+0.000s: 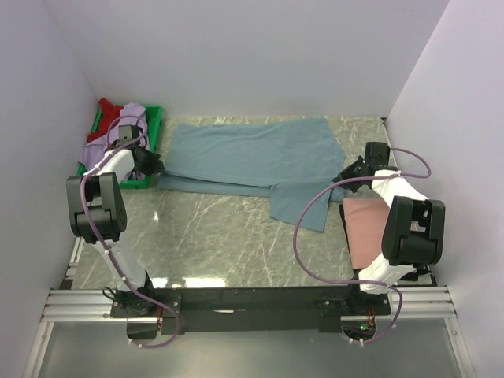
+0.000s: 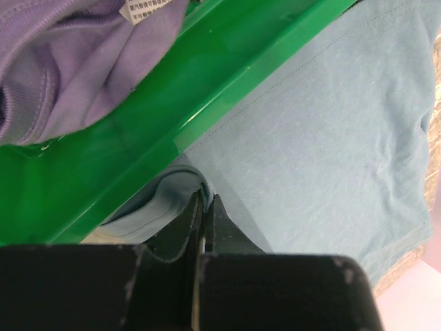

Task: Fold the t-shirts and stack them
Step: Fold the tshirt

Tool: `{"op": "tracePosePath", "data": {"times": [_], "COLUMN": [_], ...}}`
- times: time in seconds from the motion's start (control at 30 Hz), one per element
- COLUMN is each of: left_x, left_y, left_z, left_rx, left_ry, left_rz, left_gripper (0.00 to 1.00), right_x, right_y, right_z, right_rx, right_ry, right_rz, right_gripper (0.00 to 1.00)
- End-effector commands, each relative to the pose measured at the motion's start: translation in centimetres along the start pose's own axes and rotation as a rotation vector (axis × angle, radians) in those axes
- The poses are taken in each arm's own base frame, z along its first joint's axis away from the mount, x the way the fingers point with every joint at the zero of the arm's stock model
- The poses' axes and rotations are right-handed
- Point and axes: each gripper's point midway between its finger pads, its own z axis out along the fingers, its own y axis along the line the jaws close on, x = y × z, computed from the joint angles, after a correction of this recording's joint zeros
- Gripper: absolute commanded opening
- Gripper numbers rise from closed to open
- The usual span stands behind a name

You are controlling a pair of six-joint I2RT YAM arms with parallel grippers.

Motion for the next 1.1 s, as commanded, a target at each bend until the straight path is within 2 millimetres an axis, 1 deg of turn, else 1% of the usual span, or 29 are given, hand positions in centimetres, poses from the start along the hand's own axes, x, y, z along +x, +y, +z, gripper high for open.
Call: {"op": "tracePosePath", "data": {"times": [0.0, 0.17, 0.3, 0.37, 0.4, 0.47, 0.5, 0.53, 0.57, 0.6, 0.63, 0.7, 0.73, 0.77, 0.8, 0.83, 0.87, 0.9, 0.93, 0.97, 1.0, 1.07], "left_x": [-1.1, -1.2, -1.1, -1.2, -1.2, -1.6, -1.7, -1.6, -2.0, -2.0, -2.2, -2.2, -2.2, -1.9, -1.8, -1.7, -1.3, -1.1, -1.0, -0.7, -0.5, -0.2], "left_y": [-2.4, -2.4, -2.9, -3.2, -3.3, -3.9, -4.1, -4.4, -4.9, -5.1, -5.5, -5.5, -5.9, -5.7, -5.5, -5.7, -5.3, -5.3, -5.4, -5.0, -5.0, -5.0], "left_z": [-1.1, 0.1, 0.9, 1.0, 1.0, 0.9, 0.8, 0.6, 0.1, -0.1, -0.8, -1.4, -2.3, -2.5, -2.8, -3.6, -3.8, -4.2, -4.8, -4.9, -5.2, -5.9], "left_rx": [0.079, 0.068, 0.081, 0.095, 0.104, 0.129, 0.142, 0.165, 0.193, 0.202, 0.217, 0.222, 0.242, 0.244, 0.238, 0.251, 0.251, 0.261, 0.271, 0.266, 0.272, 0.288], "left_ry": [-0.030, -0.020, -0.002, 0.000, 0.000, -0.011, -0.011, 0.000, -0.011, -0.013, -0.019, -0.028, -0.036, -0.030, -0.026, -0.031, -0.020, -0.018, -0.020, -0.015, -0.010, -0.008], "left_rz": [-0.005, -0.002, 0.011, 0.018, 0.023, 0.033, 0.042, 0.049, 0.057, 0.077, 0.090, 0.104, 0.111, 0.116, 0.118, 0.123, 0.126, 0.134, 0.138, 0.141, 0.148, 0.153], "left_gripper": [0.01, 0.01, 0.01, 0.06, 0.13, 0.28, 0.42, 0.49, 0.55, 0.62, 0.66, 0.70, 0.71, 0.71, 0.71, 0.71, 0.70, 0.70, 0.70, 0.70, 0.69, 0.69], "right_x": [-1.4, -1.2, -1.4, -1.5, -1.6, -2.2, -2.2, -2.3, -2.6, -2.9, -2.9, -3.0, -2.5, -2.3, -2.1, -1.4, -0.9, -0.7, -0.4, 0.7, 0.9, 2.2], "right_y": [0.9, 1.0, 1.4, 1.3, 1.4, 1.7, 1.7, 1.7, 1.9, 2.1, 2.0, 2.7, 2.6, 2.6, 3.0, 3.1, 2.3, 2.4, 2.2, 1.4, 1.5, 0.4], "right_z": [-0.4, 0.2, 0.5, 0.9, 1.2, 1.2, 1.2, 1.1, 0.9, 0.3, 0.0, -1.4, -1.6, -2.0, -2.9, -3.2, -3.3, -4.1, -4.4, -4.3, -5.0, -5.0], "right_rx": [-0.047, -0.053, -0.066, -0.059, -0.054, -0.051, -0.049, -0.042, -0.041, -0.040, -0.021, -0.026, -0.006, 0.001, -0.003, -0.002, 0.022, 0.012, 0.007, 0.018, 0.006, 0.022], "right_ry": [-0.044, -0.027, -0.020, -0.012, -0.010, -0.012, -0.010, -0.013, -0.023, -0.038, -0.051, -0.082, -0.086, -0.091, -0.109, -0.109, -0.115, -0.130, -0.132, -0.118, -0.134, -0.123], "right_rz": [-0.011, -0.003, -0.008, -0.021, -0.027, -0.043, -0.064, -0.071, -0.081, -0.101, -0.116, -0.146, -0.162, -0.173, -0.194, -0.212, -0.219, -0.223, -0.228, -0.234, -0.242, -0.249], "right_gripper": [0.00, 0.00, 0.00, 0.00, 0.00, 0.17, 0.36, 0.44, 0.51, 0.59, 0.62, 0.64, 0.64, 0.64, 0.64, 0.64, 0.64, 0.64, 0.64, 0.64, 0.64, 0.63]}}
